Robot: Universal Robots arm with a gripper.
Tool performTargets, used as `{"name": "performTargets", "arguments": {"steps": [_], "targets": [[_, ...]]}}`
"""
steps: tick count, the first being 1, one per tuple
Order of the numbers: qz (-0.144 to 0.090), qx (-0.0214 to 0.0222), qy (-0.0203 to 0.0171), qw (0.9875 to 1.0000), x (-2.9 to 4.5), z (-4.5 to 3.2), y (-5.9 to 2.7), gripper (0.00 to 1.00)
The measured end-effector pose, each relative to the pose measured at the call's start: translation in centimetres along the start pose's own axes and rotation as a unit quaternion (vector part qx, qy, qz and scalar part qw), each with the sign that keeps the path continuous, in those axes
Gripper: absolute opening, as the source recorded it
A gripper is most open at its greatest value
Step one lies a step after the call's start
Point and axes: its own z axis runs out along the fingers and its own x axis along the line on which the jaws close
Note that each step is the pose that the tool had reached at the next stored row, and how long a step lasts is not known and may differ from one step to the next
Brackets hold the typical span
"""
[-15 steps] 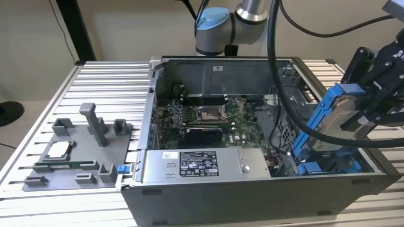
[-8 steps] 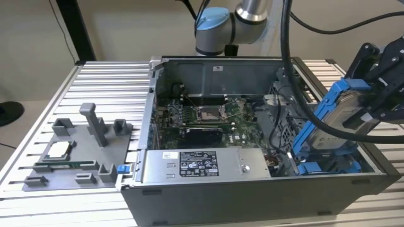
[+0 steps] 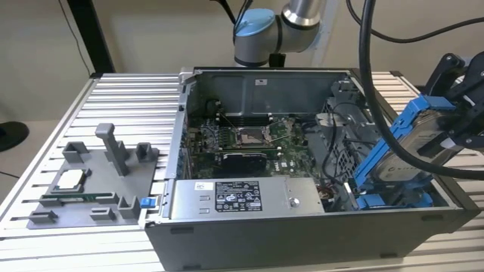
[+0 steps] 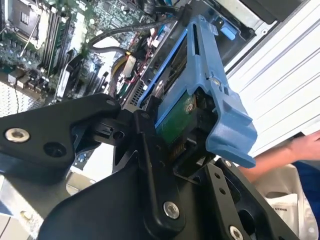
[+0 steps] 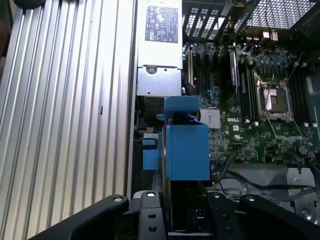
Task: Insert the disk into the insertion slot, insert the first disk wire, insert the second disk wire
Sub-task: 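Insert the disk into the insertion slot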
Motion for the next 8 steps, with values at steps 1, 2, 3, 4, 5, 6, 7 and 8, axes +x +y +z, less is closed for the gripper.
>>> {"name": "performTargets", "arguments": {"steps": [1, 2, 3, 4, 5, 6, 7, 8], "targets": [[-0.001, -0.0001, 0.0002, 1.0, 0.01, 0.08, -0.03, 0.0], [-0.001, -0.0001, 0.0002, 1.0, 0.03, 0.19, -0.06, 0.0], [-0.002, -0.0002, 0.0003, 1.0, 0.03, 0.28, -0.1, 0.0], [-0.003, -0.0002, 0.0003, 1.0, 0.04, 0.36, -0.12, 0.0], [-0.004, -0.0003, 0.0003, 1.0, 0.05, 0.43, -0.15, 0.0], [-0.005, -0.0002, 0.0003, 1.0, 0.05, 0.5, -0.17, 0.0], [-0.006, -0.0001, 0.0003, 1.0, 0.05, 0.55, -0.19, 0.0], [-0.007, 0.0001, 0.0004, 1.0, 0.06, 0.6, -0.21, 0.0]]}}
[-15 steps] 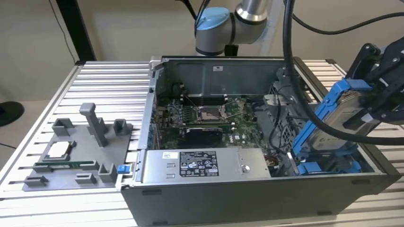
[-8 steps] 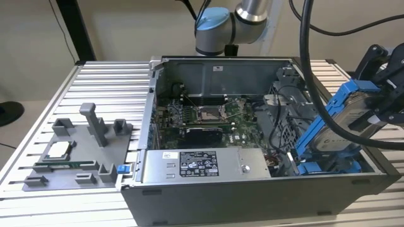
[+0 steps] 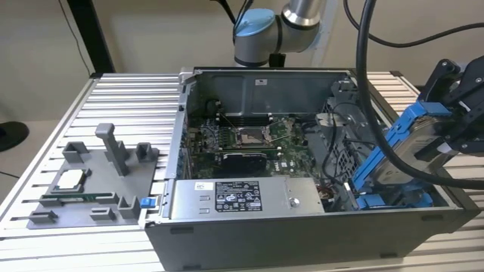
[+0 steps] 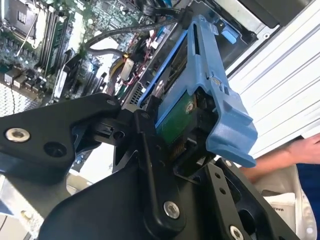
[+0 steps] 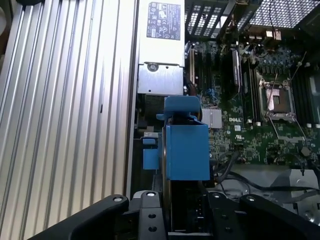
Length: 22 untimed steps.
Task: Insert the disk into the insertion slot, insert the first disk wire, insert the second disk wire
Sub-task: 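Insert the disk into the insertion slot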
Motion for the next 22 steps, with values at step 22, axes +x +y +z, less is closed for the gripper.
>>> {"name": "performTargets", "arguments": {"steps": [22], "targets": [[-0.001, 0.0196, -0.0032, 0.9998, -0.16, 1.6, 0.04, 0.0]]}}
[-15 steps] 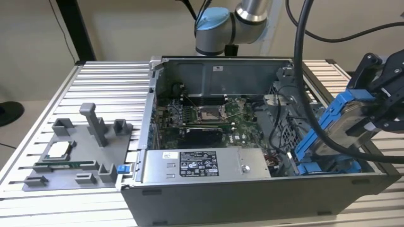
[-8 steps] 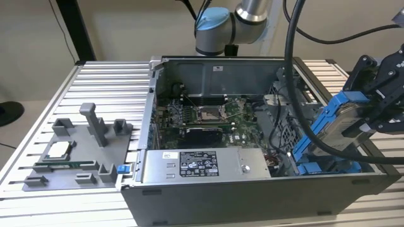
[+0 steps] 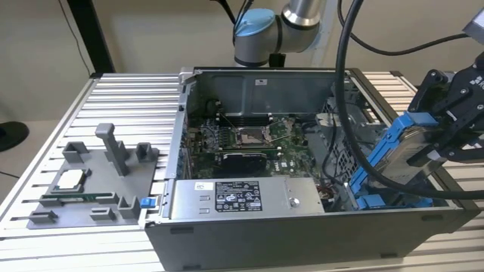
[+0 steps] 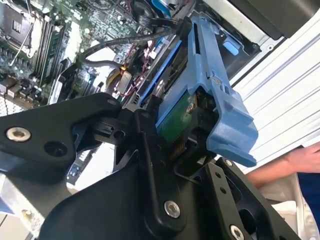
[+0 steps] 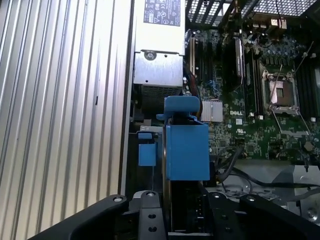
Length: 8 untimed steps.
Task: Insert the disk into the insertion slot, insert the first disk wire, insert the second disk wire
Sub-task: 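Insert the disk into the insertion slot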
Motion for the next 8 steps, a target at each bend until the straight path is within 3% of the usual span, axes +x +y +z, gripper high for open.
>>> {"name": "performTargets", "arguments": {"steps": [8], "targets": [[0.005, 0.0015, -0.0019, 1.0, -0.14, 1.22, -0.25, 0.0]]}}
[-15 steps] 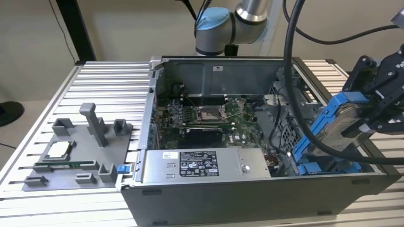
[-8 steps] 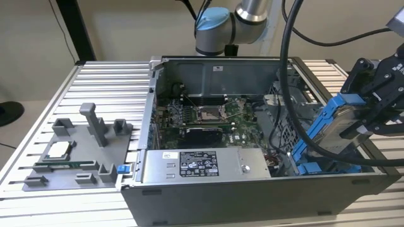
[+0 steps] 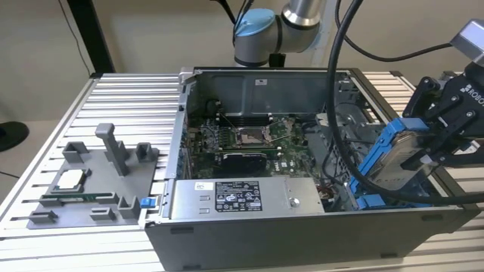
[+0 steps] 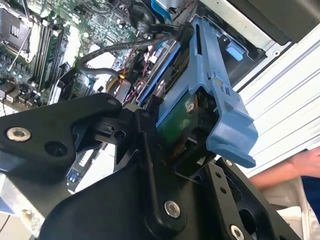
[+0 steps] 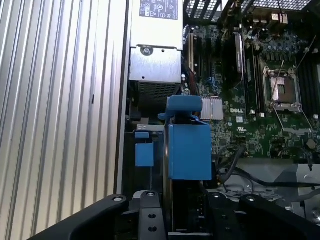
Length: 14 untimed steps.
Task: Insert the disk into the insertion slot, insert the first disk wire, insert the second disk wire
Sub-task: 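Insert the disk into the insertion slot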
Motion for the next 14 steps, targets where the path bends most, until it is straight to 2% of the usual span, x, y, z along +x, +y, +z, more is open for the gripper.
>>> {"name": "performTargets", "arguments": {"steps": [14], "targets": [[0.004, 0.0004, -0.0013, 1.0, 0.08, 2.46, -0.68, 0.0]]}}
